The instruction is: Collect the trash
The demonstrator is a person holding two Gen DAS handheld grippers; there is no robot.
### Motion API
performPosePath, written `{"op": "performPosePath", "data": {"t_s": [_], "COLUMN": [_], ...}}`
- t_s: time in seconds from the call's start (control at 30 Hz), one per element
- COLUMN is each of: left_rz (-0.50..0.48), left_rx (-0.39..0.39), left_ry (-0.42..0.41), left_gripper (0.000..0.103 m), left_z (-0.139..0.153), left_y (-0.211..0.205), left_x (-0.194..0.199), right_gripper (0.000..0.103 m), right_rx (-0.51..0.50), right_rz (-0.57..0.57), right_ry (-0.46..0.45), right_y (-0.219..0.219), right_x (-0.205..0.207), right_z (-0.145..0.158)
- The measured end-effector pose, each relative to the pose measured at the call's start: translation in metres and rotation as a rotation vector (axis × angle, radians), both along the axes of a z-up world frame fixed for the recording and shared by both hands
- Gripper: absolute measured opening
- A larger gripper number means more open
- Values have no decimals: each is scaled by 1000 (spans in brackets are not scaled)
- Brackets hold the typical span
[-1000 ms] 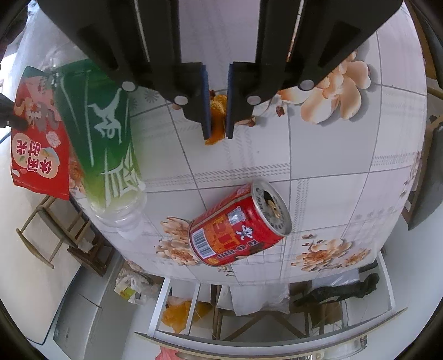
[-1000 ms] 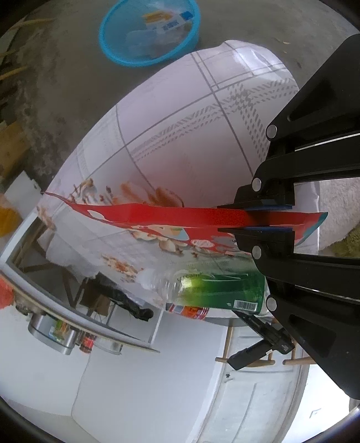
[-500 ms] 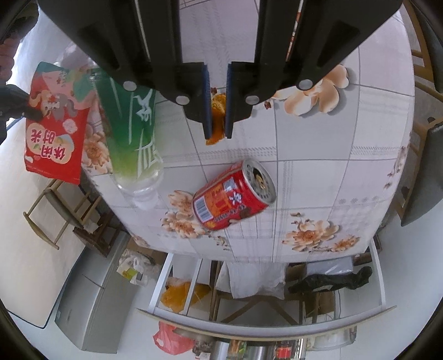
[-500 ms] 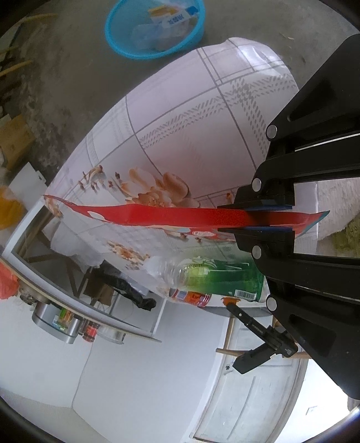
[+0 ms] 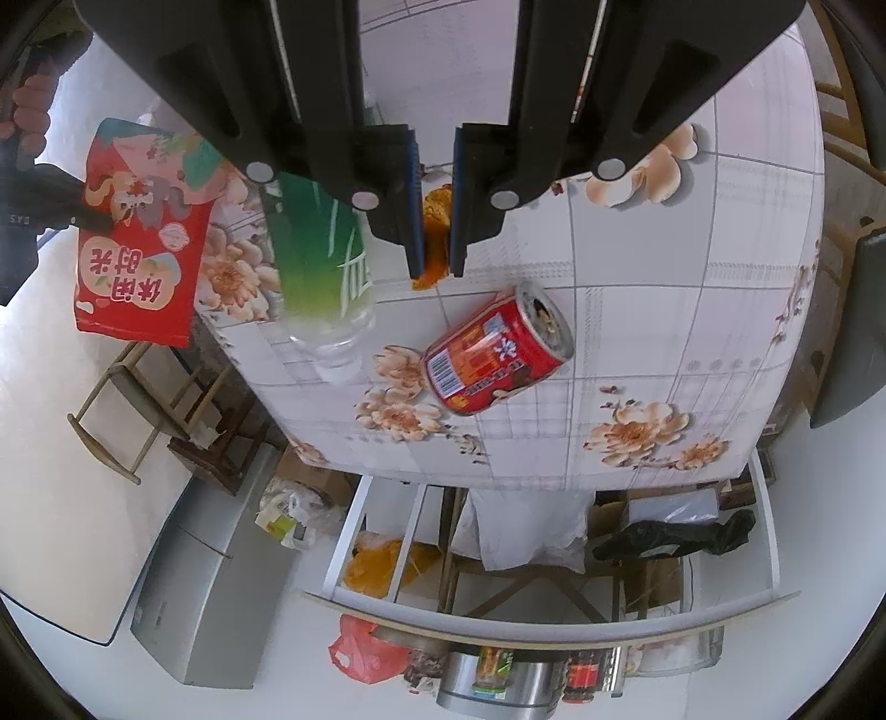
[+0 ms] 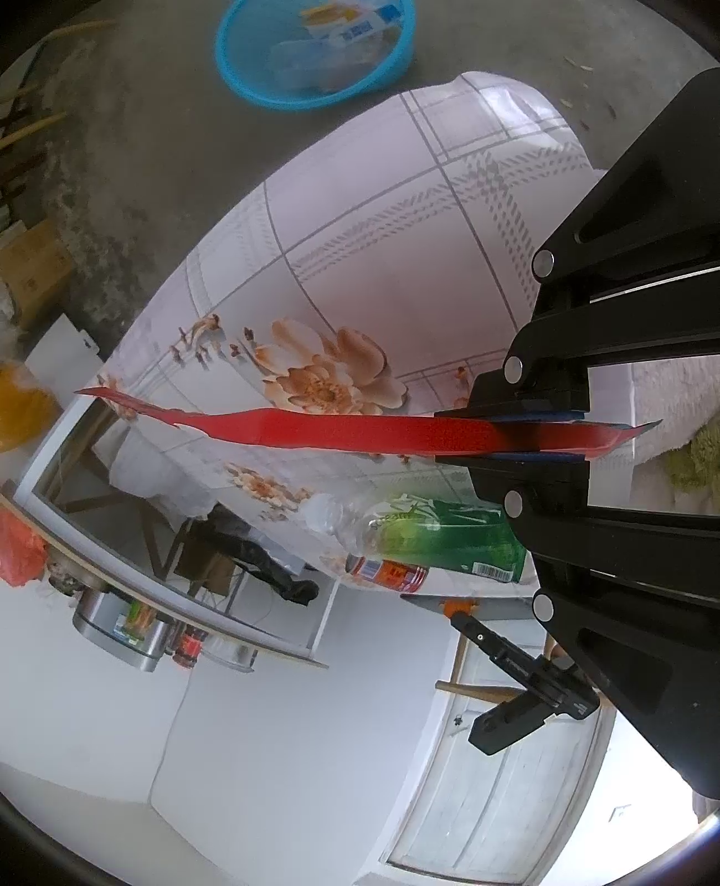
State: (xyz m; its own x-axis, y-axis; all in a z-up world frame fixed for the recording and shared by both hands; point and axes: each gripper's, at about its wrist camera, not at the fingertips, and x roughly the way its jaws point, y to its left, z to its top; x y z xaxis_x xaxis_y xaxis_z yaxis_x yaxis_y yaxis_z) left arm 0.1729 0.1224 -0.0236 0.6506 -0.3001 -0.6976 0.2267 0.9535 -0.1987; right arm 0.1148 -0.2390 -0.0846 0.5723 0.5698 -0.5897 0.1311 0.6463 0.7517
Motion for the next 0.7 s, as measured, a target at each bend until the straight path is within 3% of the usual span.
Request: {"op": "performPosePath", "data": {"t_s": [0.7], "left_rz": [-84], "left_rx": [-12], "left_ry": [-68], "left_gripper": [8], "left_z": [33], "left_y": [-37], "left_x": [-5], "right_gripper": [6], "right_rx": [33], "right_rz": [-42], "right_ry": [-68], "right_y": [-28], "right_x": [-17], "right_z": [8]}}
